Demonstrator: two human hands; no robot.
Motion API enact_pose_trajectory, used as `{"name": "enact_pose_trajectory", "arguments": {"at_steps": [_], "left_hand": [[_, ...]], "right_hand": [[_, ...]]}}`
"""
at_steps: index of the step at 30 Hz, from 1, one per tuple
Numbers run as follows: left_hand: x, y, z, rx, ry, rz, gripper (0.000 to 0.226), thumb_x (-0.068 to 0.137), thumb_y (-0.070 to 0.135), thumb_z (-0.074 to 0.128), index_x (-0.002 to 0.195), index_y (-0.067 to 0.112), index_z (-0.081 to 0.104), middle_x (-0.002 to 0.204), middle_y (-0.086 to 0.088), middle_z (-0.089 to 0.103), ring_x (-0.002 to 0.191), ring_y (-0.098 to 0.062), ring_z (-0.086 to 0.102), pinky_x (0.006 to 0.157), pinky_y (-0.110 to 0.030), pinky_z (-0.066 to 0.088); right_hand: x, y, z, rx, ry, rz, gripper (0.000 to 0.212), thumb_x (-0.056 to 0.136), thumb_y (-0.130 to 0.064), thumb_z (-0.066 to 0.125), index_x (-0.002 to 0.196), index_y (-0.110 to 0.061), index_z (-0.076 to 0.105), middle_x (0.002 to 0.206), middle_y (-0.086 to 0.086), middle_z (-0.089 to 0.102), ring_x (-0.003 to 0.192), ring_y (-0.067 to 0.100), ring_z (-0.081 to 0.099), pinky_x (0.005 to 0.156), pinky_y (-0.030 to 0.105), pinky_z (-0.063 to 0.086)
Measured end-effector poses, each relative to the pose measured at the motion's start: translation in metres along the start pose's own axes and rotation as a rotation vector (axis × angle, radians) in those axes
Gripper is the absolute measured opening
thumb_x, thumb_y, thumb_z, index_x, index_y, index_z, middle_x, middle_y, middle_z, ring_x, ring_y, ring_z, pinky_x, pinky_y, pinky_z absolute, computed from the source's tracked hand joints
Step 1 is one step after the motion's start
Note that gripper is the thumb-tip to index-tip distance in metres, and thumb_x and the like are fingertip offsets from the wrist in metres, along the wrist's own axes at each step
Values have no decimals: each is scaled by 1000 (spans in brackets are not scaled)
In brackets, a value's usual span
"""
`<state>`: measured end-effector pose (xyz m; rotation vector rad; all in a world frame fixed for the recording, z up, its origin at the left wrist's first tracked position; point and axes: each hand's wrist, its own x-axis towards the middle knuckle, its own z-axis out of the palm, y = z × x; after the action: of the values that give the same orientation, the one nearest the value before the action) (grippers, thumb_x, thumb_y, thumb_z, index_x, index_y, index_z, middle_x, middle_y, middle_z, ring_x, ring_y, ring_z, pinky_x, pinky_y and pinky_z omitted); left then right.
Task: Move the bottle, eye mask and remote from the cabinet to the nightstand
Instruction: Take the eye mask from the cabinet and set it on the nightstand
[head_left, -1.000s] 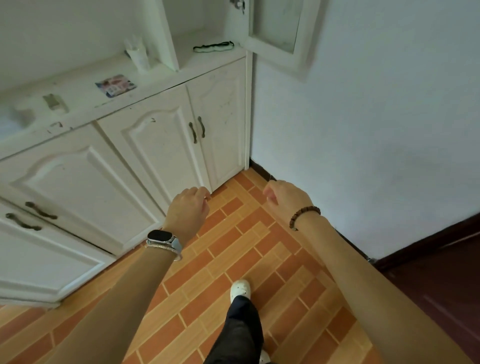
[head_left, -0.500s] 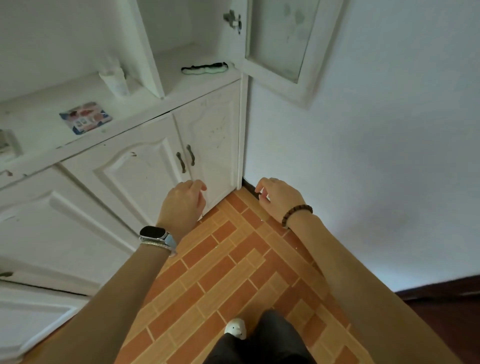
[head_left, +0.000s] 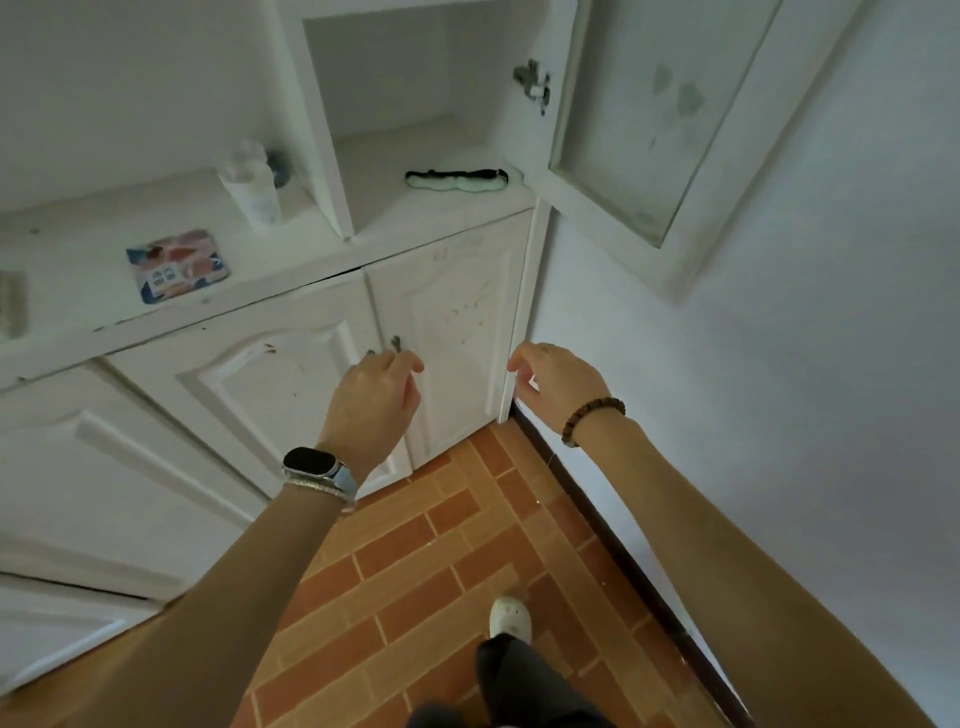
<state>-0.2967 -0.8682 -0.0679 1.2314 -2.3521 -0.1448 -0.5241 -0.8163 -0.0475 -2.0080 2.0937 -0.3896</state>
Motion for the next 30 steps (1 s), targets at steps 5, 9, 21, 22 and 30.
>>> {"name": "enact_pose_trajectory", "arguments": {"at_steps": [5, 9, 21, 22, 30], "left_hand": [[43, 10, 11, 4, 55, -73, 19, 89, 6, 52, 105, 9, 62, 87, -7, 65, 79, -23, 58, 71, -34, 48], [69, 14, 15, 9, 85, -101, 18, 89, 5, 52, 104, 9, 63, 86, -6, 63, 78, -23, 56, 72, -32, 45], [169, -6, 31, 13, 123, -64, 21, 86, 0, 53, 103, 8, 63, 91, -9, 66, 84, -27, 58, 75, -41, 50], [179, -10, 32, 10, 126, -55, 21, 86, 1, 53, 103, 8, 63, 92, -8, 66, 84, -26, 58, 75, -41, 50], [265, -49, 37, -1, 147, 7, 20, 87, 3, 55, 104, 10, 63, 90, -5, 63, 81, -21, 57, 74, -37, 50]], "right_hand": [[50, 25, -24, 7, -20, -90, 18, 95, -19, 48, 111, -18, 56, 101, 0, 62, 90, 17, 58, 77, 37, 55], [83, 38, -34, 32, -25, -123, 17, 94, -19, 49, 110, -19, 56, 101, -2, 62, 88, 15, 58, 75, 35, 55], [178, 56, -48, 67, 2, -132, 18, 94, -20, 50, 111, -19, 56, 102, -2, 63, 91, 14, 59, 73, 32, 54], [187, 57, -50, 69, 12, -130, 18, 94, -20, 50, 111, -19, 57, 102, -2, 63, 91, 14, 59, 73, 32, 54], [272, 61, -71, 71, 101, -73, 18, 93, -20, 51, 110, -20, 57, 102, -3, 63, 92, 14, 59, 76, 34, 53]]}}
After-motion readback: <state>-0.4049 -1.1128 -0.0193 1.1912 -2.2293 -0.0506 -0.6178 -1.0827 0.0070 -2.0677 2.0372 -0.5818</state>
